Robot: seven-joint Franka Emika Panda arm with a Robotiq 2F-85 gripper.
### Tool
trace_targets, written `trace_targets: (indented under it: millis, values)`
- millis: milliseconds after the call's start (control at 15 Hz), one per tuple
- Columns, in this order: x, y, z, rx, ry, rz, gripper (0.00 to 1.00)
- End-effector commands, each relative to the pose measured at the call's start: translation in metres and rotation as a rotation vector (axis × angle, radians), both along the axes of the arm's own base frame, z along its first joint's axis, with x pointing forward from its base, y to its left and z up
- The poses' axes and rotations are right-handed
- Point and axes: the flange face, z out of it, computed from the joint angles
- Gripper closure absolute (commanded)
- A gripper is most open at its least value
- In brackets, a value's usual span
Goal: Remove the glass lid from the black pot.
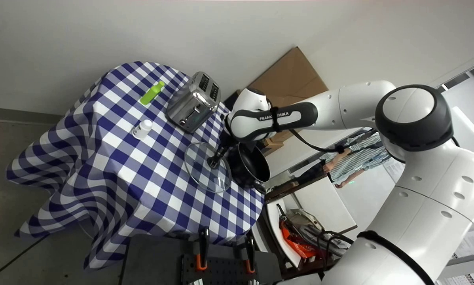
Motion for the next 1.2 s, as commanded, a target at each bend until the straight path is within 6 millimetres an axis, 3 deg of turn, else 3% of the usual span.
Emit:
trace_targets:
  millis: [0, 67, 133, 200, 400, 600, 1133]
  values:
    - [0.003, -0.006, -0.011, -0.014, -0.016, -0.013, 0.75]
    - [0.002, -0.008, -0.014, -0.024, -0.013, -0.002, 0.75]
    - [0.002, -0.008, -0.012, -0.033, -0.009, 0.002, 0.25]
    - [0.002, -0.009, -0.011, -0.035, -0.004, 0.000, 0.23]
    - [0.002, -0.014, 0.001, -0.030, 0.013, -0.013, 0.02]
    - [0.005, -0.027, 0.029, -0.020, 0.048, -0.075, 0.00]
    - [0.012, -0.112, 0.145, -0.084, 0.172, -0.520, 0.00]
